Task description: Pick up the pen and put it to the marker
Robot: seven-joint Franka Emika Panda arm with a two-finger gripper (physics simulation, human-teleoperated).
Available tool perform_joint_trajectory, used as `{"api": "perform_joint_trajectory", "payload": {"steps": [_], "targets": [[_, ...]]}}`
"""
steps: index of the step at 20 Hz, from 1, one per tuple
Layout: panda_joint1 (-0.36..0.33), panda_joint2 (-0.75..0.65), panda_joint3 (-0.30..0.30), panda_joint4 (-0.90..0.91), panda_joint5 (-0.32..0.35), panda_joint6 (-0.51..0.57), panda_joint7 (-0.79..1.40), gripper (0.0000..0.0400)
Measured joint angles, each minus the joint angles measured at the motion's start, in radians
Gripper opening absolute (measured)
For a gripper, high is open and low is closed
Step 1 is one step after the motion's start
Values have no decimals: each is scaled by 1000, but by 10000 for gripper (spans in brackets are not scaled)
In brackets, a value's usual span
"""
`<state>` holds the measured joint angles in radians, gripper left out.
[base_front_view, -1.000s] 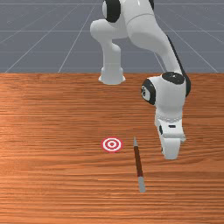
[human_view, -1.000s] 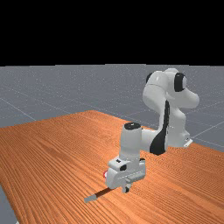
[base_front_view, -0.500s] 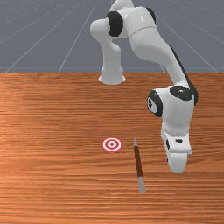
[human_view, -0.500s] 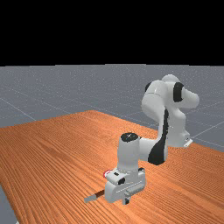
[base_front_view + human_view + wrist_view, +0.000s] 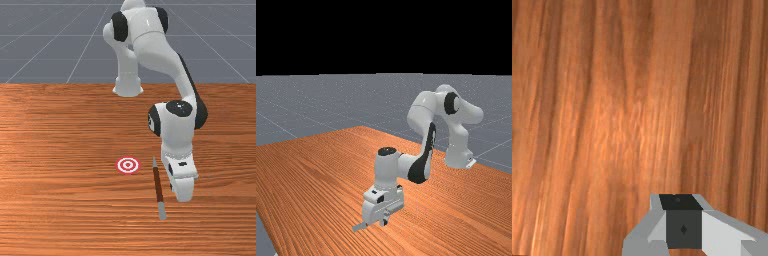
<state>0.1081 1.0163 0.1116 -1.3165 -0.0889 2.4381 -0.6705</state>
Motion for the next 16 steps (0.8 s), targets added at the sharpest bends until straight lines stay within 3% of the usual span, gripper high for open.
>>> {"api": "perform_joint_trajectory", "payload": {"steps": [10, 11, 14, 15, 16], "targets": [[-149, -34, 10, -63, 10, 25, -155, 0], [-152, -67, -14, -167, 13, 237, -95, 0], [-197, -75, -8, -215, 13, 400, -142, 1], [-82, -56, -156, -93, -89, 78, -13, 0], [-122, -65, -112, -107, -55, 100, -60, 2]]}}
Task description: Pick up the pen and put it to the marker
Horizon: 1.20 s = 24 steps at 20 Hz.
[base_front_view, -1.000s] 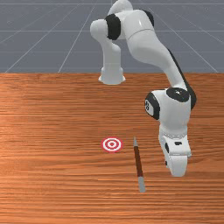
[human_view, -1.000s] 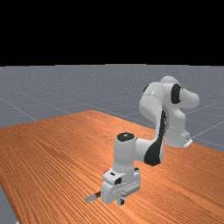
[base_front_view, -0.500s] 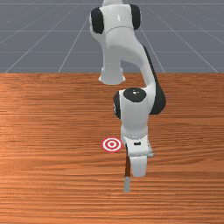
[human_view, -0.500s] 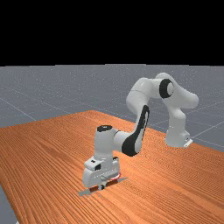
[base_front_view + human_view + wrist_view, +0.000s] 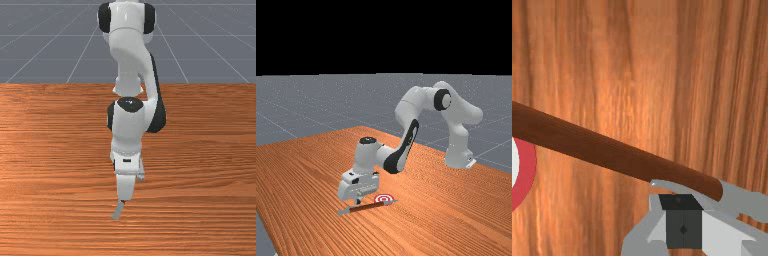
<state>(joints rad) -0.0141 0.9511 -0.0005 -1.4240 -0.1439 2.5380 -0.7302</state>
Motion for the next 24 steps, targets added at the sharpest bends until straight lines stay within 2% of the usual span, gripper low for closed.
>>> {"api": "perform_joint_trajectory", "payload": {"steps": [1, 2, 3, 4, 6, 9, 11, 14, 16, 19, 20, 21, 23, 24], "targets": [[-26, -2, 24, -4, 18, 7, -31, 0], [-29, -2, 16, -3, 11, 7, -34, 0], [-54, -2, 35, -3, 26, 9, -63, 0], [-105, -8, 86, -27, 63, 54, -119, 0], [-119, -11, 84, -31, 64, 57, -128, 0], [-114, -12, 78, -12, 67, 14, -110, 0], [-77, -15, 50, -16, 71, 16, -23, 0], [-30, -17, 44, -19, 66, 17, 27, 0], [-35, -15, 69, -19, 61, 19, -23, 0], [-39, -6, 75, -14, 55, 23, -48, 0], [-40, -1, 74, -6, 55, 19, -47, 0], [-34, 20, 68, 38, 60, -38, -30, 0], [-33, 30, 67, 42, 58, 5, -29, 0], [-27, 46, 59, 76, 62, -19, -6, 0]]}}
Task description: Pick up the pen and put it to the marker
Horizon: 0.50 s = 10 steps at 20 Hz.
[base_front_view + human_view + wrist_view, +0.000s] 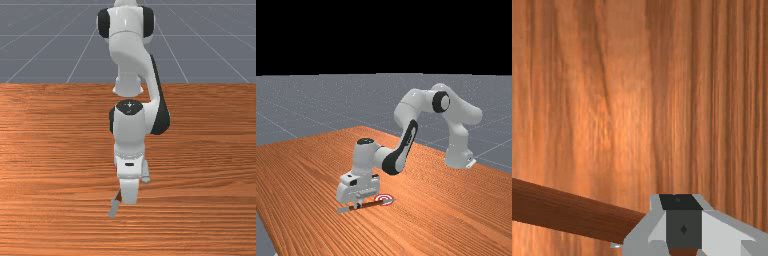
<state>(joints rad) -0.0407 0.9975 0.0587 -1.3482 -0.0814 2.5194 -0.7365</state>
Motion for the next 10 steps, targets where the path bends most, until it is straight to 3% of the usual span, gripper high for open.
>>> {"api": "perform_joint_trajectory", "payload": {"steps": [1, 3, 4, 6, 9, 10], "targets": [[-4, 23, 8, 49, -1, -46, -25, 0], [0, 16, 2, 41, 0, -28, -6, 0], [-2, 47, 8, 112, 1, -102, -26, 0], [-10, 34, 16, 72, -3, -43, -50, 0], [-14, -9, 10, -3, 0, -39, -33, 0], [-35, -49, 31, -92, 14, 32, -50, 0]]}}
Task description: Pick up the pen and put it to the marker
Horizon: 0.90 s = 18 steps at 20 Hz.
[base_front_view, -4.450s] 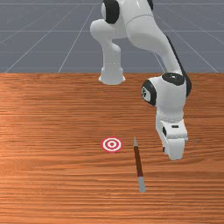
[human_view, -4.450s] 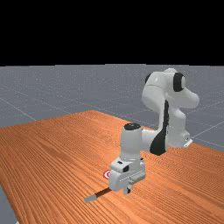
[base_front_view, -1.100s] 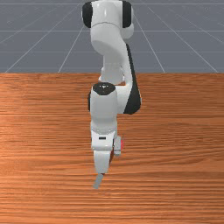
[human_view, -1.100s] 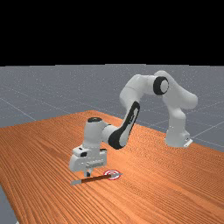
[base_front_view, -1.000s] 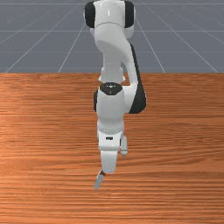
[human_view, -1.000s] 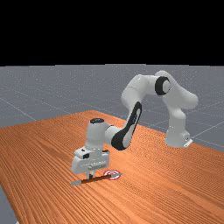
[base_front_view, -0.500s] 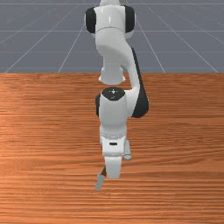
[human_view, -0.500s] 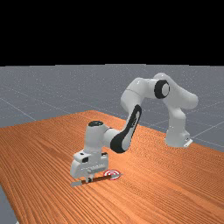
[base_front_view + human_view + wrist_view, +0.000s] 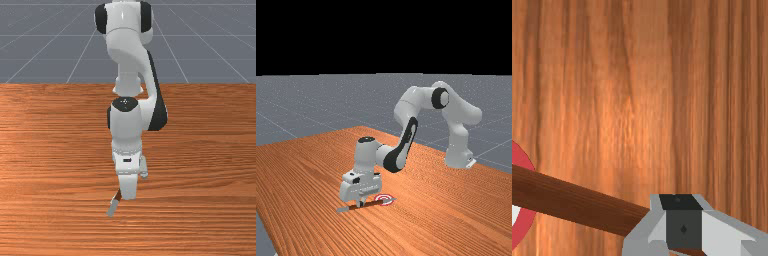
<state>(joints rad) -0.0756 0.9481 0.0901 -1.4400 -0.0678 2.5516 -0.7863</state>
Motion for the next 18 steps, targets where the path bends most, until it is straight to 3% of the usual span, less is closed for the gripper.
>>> {"api": "perform_joint_trajectory", "payload": {"steps": [1, 5, 10, 11, 15, 18], "targets": [[28, -35, -38, -63, -10, 31, 68, 0], [21, -103, -34, -197, -14, 95, 58, 0], [19, 79, -15, 156, -16, -77, -8, 0], [37, 103, -39, 204, -24, -99, 31, 0], [25, 101, -24, 199, -13, -89, 16, 0], [31, 258, -14, 510, -11, -247, -32, 0]]}}
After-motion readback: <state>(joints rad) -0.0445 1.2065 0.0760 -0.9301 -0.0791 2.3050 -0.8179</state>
